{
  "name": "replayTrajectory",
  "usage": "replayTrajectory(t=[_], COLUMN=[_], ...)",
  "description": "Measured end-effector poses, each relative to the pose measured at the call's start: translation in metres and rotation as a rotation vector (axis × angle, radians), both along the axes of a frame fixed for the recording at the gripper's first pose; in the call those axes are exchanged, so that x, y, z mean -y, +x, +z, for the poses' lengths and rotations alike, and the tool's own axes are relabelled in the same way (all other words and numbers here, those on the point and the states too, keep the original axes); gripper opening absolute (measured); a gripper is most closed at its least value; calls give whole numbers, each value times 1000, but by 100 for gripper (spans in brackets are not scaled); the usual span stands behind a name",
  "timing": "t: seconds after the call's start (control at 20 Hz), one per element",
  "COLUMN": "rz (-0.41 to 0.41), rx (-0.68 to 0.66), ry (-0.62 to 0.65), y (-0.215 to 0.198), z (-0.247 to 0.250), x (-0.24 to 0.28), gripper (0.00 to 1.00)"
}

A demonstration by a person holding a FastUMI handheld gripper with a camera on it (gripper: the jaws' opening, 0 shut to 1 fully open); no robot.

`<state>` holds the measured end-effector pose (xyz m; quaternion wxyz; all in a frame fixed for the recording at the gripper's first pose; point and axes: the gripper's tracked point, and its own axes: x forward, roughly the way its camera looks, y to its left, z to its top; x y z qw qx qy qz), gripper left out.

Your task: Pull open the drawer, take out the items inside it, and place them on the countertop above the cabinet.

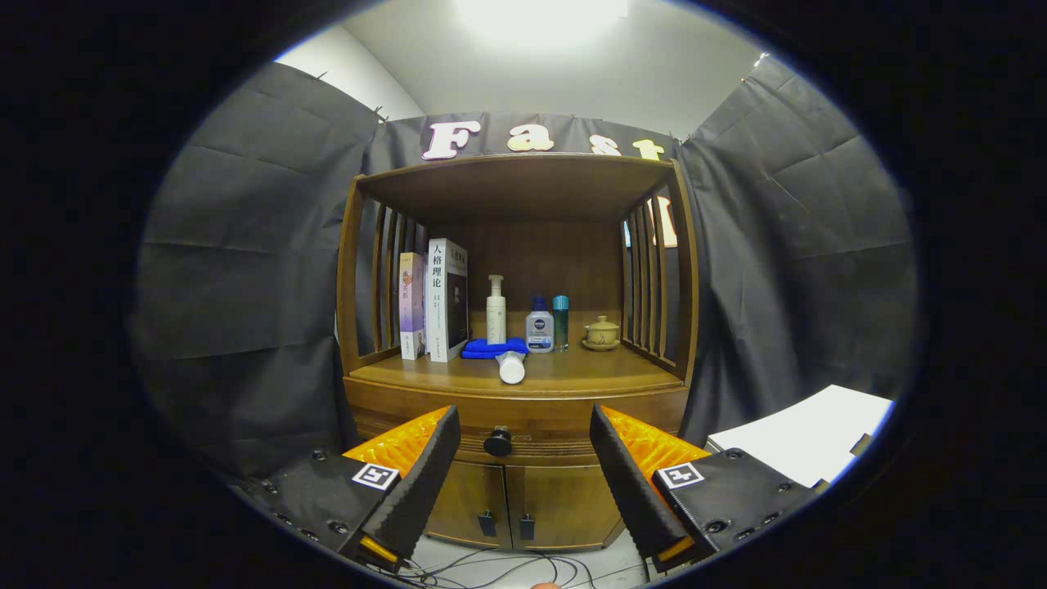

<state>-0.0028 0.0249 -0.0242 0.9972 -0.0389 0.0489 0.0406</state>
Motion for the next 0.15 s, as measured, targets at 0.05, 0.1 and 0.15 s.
replayTrajectory(t=[0.05,0.1,0.15], rz=[1,2,3], rx=[-1,-2,-2], ry=[0,1,2], y=[0,0,0], z=[-1,-1,-1], x=[-1,-2,-2], gripper=[99,99,99])
